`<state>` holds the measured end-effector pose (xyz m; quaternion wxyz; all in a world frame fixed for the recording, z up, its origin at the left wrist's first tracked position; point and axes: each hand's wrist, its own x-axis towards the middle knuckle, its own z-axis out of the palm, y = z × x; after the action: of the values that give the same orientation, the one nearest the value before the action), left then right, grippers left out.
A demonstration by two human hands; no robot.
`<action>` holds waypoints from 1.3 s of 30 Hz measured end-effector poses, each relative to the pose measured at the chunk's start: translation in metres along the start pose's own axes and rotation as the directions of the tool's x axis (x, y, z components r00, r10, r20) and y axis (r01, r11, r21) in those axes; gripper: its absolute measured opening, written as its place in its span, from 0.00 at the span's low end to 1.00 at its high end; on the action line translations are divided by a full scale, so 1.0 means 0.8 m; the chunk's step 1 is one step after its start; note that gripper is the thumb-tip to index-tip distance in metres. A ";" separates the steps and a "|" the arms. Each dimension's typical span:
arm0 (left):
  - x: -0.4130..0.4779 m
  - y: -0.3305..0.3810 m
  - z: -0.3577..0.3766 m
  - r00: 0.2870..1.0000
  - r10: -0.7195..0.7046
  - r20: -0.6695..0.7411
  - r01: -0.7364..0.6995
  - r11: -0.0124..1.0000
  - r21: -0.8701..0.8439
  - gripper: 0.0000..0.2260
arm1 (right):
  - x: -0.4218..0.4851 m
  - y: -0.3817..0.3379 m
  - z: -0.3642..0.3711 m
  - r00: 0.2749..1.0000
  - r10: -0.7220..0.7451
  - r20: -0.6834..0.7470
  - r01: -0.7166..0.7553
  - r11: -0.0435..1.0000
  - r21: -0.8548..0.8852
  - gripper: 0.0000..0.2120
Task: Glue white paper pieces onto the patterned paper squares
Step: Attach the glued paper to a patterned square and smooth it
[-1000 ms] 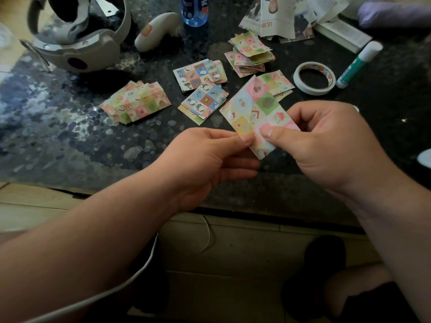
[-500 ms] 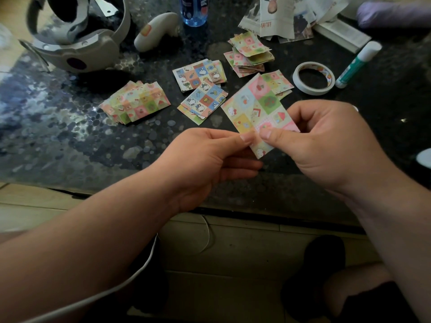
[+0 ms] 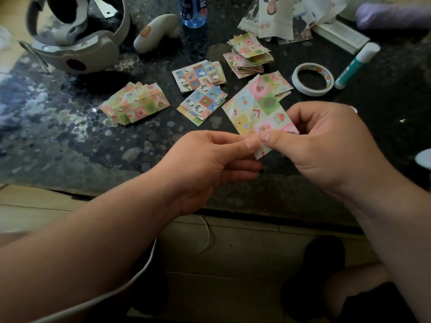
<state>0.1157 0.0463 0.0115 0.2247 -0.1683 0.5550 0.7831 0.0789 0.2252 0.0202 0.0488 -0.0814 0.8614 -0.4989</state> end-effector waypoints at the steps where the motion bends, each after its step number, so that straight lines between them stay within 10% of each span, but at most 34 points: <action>1: 0.000 0.000 0.000 1.000 0.002 0.000 -0.002 1.000 0.007 0.06 | 0.000 0.000 0.000 1.000 -0.001 -0.002 0.001 1.000 0.002 0.15; 39: -0.001 -0.004 -0.003 0.999 0.017 0.044 -0.022 0.993 0.115 0.08 | -0.004 -0.006 0.004 0.999 0.046 -0.028 -0.043 0.994 0.096 0.05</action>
<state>0.1179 0.0452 0.0085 0.2382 -0.1325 0.5959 0.7554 0.0831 0.2203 0.0228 0.0509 -0.0522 0.8389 -0.5394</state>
